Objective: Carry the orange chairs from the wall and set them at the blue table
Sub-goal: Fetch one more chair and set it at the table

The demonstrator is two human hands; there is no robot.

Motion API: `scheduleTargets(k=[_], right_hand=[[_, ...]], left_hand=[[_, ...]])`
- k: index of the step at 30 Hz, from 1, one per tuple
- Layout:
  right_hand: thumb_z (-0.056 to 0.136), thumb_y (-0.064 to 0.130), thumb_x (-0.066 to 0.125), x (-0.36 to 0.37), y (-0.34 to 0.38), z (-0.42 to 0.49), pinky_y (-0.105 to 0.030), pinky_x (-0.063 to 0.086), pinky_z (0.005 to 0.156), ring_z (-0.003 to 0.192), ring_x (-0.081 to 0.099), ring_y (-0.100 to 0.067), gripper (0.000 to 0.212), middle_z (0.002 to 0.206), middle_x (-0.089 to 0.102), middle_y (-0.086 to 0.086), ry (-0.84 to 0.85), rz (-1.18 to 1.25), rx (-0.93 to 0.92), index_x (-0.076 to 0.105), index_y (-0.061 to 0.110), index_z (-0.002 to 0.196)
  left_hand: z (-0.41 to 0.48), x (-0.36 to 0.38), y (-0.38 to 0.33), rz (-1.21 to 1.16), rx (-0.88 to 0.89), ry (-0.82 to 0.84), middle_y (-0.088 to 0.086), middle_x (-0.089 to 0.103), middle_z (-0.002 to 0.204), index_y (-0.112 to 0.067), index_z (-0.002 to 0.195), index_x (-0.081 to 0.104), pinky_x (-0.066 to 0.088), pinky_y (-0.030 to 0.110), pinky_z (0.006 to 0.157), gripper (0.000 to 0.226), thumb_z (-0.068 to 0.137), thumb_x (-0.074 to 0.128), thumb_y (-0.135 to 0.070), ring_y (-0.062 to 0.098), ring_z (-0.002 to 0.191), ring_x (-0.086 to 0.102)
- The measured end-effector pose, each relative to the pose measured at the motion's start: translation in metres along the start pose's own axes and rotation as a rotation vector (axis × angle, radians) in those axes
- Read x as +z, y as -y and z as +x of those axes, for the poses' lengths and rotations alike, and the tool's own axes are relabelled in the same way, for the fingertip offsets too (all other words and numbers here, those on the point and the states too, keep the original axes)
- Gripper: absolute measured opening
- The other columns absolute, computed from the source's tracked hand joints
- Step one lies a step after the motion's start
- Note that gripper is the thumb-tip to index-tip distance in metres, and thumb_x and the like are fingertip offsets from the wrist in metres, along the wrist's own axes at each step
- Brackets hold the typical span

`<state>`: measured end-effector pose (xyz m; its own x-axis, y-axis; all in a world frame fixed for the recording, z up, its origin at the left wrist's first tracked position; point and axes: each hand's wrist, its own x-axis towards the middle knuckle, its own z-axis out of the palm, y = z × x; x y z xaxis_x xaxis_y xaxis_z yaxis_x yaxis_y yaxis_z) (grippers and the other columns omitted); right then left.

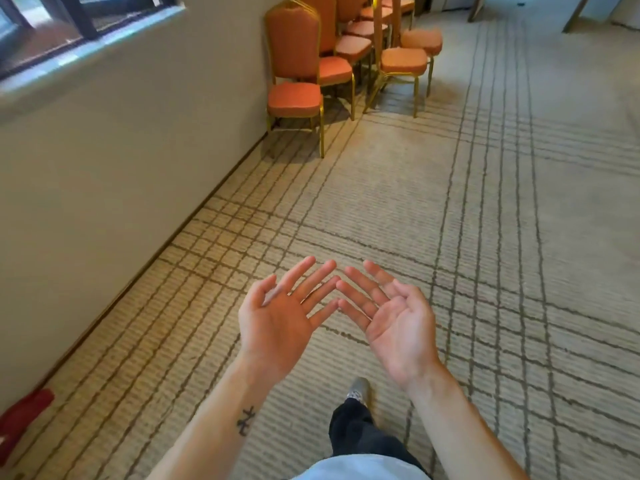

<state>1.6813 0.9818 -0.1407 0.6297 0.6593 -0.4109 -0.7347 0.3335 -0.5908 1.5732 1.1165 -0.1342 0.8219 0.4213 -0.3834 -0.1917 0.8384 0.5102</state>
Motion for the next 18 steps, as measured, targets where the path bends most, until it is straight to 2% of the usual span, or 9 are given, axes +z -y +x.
scheduleTargets(k=[5,11,18], right_hand=[[0.106,0.034,0.03,0.022,0.063,0.103,-0.05,0.047,0.103,0.126,0.062,-0.04,0.05,0.136,0.064,-0.022,0.046,-0.046,0.019,0.055,0.005,0.138],[0.106,0.04,0.031,0.034,0.117,0.187,-0.053,0.044,0.106,0.127,0.06,-0.04,0.055,0.137,0.063,-0.021,0.087,-0.096,0.031,0.055,0.005,0.14],[0.106,0.04,0.03,0.049,0.154,0.313,-0.052,0.045,0.106,0.125,0.061,-0.039,0.056,0.136,0.064,-0.022,0.023,-0.107,0.028,0.056,0.004,0.139]], left_hand=[[0.091,0.043,-0.034,0.007,0.064,-0.024,0.023,0.059,0.143,-0.005,0.146,0.052,0.03,0.059,0.12,0.06,0.103,0.029,-0.04,0.04,0.135,0.055],[0.186,0.077,-0.067,-0.007,0.089,-0.053,0.021,0.058,0.144,-0.008,0.147,0.05,0.028,0.06,0.121,0.061,0.102,0.031,-0.043,0.041,0.135,0.054],[0.321,0.094,-0.105,0.04,0.041,-0.054,0.024,0.057,0.144,-0.005,0.147,0.049,0.031,0.059,0.119,0.061,0.104,0.03,-0.043,0.043,0.135,0.054]])
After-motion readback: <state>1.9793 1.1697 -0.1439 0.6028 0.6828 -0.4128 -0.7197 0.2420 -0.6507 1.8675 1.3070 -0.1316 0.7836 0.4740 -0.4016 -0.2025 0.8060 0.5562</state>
